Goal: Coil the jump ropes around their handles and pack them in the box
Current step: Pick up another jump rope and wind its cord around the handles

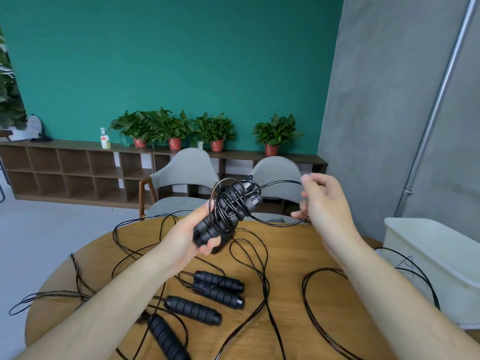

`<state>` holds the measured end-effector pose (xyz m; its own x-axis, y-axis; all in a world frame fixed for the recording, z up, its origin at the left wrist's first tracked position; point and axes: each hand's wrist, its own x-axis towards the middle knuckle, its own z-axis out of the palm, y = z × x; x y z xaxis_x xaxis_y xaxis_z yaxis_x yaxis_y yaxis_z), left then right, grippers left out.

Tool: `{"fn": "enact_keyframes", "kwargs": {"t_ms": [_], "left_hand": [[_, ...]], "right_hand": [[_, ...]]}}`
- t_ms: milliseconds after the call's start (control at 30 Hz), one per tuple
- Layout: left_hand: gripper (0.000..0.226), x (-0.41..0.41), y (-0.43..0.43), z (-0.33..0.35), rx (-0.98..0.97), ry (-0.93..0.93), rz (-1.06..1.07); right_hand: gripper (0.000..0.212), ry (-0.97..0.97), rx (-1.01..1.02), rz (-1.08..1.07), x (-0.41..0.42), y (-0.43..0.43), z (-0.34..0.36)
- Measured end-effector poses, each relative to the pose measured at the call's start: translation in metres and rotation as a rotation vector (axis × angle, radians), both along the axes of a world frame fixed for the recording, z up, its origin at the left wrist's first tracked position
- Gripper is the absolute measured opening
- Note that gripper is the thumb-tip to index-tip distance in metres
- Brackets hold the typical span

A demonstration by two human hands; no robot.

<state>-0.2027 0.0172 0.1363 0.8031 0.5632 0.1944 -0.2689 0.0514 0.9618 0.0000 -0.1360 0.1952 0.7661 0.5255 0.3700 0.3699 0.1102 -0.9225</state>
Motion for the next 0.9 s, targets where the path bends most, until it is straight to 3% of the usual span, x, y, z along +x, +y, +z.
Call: {"fn": "enact_keyframes", "kwargs": {"t_ms": [100,167,233,300,367,433,533,567,633,733,900], "left_hand": [[0.048,0.011,0.019,0.003,0.093,0.139,0.108],[0.05,0.023,0.038,0.001,0.153,0.32,0.174],[0.057,0.02,0.034,0.001,0.337,0.446,0.175],[0.058,0.013,0.011,0.004,0.574,0.422,0.238],[0.053,0.005,-0.006,0.006,0.727,0.408,0.268],[0.049,0.006,-0.005,0.005,0.813,0.381,0.296],[0.049,0.012,0.0,0.005,0.783,0.385,0.384],[0.051,0.011,0.002,0.006,0.796,0.387,0.388],[0.066,0.01,0.008,0.007,0.781,0.393,0.351],[0.078,0.01,0.019,0.007,0.742,0.388,0.317],[0.058,0.022,0.012,0.021,0.465,0.269,0.242]], "right_hand": [[0.059,-0.359,-0.195,-0.02,-0.001,-0.005,0.003],[0.083,-0.458,-0.34,0.04,-0.012,-0.007,0.006],[0.104,-0.536,-0.477,0.018,-0.023,-0.005,0.007],[0.115,-0.519,-0.527,0.025,-0.029,0.001,0.008],[0.12,-0.331,-0.524,0.067,-0.031,0.005,0.012],[0.096,-0.204,-0.58,0.152,-0.03,0.006,0.013],[0.024,-0.059,-0.525,0.418,-0.019,0.012,0.003],[0.011,0.03,-0.46,0.486,-0.017,0.013,0.0],[0.013,0.175,-0.333,0.473,-0.009,0.015,-0.008],[0.02,0.233,-0.189,0.37,-0.002,0.018,-0.019],[0.023,0.15,0.113,0.242,-0.013,0.019,-0.034]]}}
